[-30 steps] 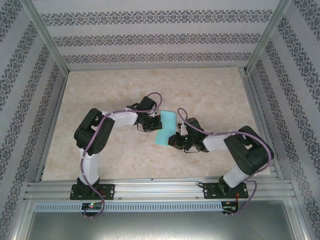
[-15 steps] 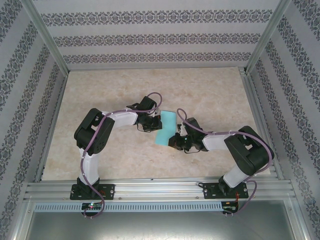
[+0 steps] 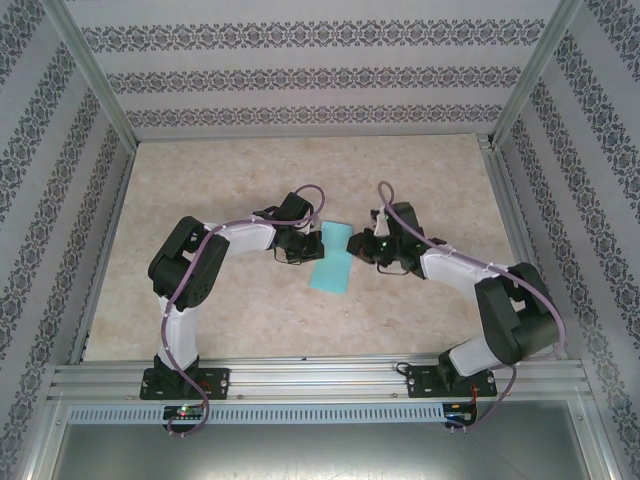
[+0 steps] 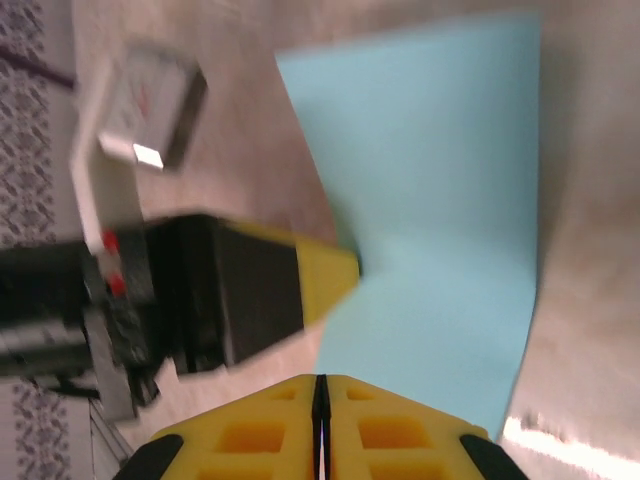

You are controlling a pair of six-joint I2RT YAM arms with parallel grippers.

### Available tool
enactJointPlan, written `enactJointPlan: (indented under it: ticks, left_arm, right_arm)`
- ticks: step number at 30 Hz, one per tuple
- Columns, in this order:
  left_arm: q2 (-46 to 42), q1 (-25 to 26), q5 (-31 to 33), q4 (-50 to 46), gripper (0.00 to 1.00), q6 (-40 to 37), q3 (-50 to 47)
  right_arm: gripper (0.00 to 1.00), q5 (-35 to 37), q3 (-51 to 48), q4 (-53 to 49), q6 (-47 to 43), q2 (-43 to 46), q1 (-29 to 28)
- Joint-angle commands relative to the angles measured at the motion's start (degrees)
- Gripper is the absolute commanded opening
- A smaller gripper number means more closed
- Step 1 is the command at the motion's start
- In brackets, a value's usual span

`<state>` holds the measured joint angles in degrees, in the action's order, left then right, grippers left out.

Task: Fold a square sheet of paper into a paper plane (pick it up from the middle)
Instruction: First fold the paper in half at the center of the table.

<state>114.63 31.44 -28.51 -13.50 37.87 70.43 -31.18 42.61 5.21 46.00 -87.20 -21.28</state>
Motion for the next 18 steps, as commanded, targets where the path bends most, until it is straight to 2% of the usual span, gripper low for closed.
enactJointPlan:
  ticks: [1, 10, 18]
  left_arm:
    - [2.3, 0.8, -0.1, -4.8, 0.00, -1.2, 0.4]
    - [2.4, 0.9, 0.1, -5.7, 0.00, -1.7, 0.8]
    - [2.5, 0.8, 0.3, -6.0, 0.00, -1.9, 0.6]
  right_arm:
    - [0.10, -3.7, 3.2, 0.2, -2.2, -5.3, 1.1]
    - [0.10, -5.2, 7.0, 1.7, -3.9, -15.4, 2.7]
    - [0.10, -0.9, 6.2, -1.8, -5.5, -20.5, 2.6]
